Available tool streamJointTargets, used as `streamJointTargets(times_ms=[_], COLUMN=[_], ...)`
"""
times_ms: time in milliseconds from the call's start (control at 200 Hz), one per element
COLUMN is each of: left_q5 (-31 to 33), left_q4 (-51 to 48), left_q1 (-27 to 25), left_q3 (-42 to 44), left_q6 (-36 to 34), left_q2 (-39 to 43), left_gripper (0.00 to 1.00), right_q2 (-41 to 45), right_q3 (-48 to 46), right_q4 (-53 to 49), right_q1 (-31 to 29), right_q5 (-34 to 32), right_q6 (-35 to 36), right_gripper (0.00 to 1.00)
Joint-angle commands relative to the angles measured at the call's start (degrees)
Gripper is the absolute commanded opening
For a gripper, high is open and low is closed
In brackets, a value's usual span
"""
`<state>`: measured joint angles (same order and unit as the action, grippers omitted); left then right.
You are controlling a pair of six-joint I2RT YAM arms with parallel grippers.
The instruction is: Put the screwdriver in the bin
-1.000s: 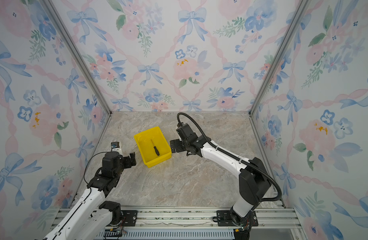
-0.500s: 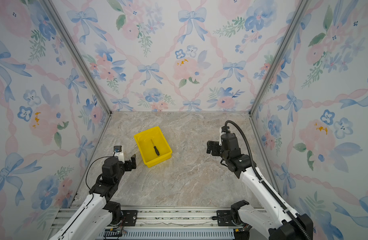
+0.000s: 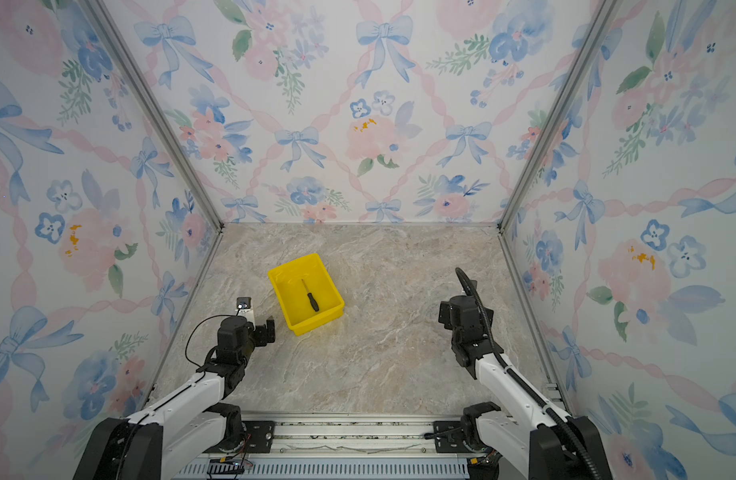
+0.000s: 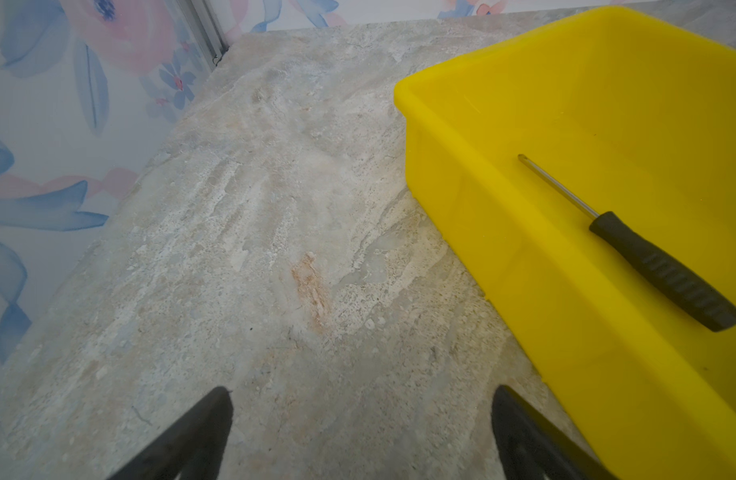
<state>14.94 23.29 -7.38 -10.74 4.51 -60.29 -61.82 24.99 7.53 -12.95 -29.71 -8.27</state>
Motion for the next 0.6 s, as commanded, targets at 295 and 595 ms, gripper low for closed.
streamJointTargets(times_ms=[295, 595], left_q5=[-4.95, -9.86], left_q4=[23.05, 27.68], left_q1=[2.85, 5.29], left_q3=[-8.92, -13.13], left_q6=[-5.99, -3.86], left_q2=[-20.31, -28.86], left_gripper=[0.98, 0.98], right_q2=[-18.01, -25.06], right_q3=[-0.32, -1.18], right_q4=[31.84, 39.76], right_q1=[4.58, 8.38], right_q5=[2.59, 14.1], right_q6=[6.73, 6.9], right_gripper=[0.97, 0.97])
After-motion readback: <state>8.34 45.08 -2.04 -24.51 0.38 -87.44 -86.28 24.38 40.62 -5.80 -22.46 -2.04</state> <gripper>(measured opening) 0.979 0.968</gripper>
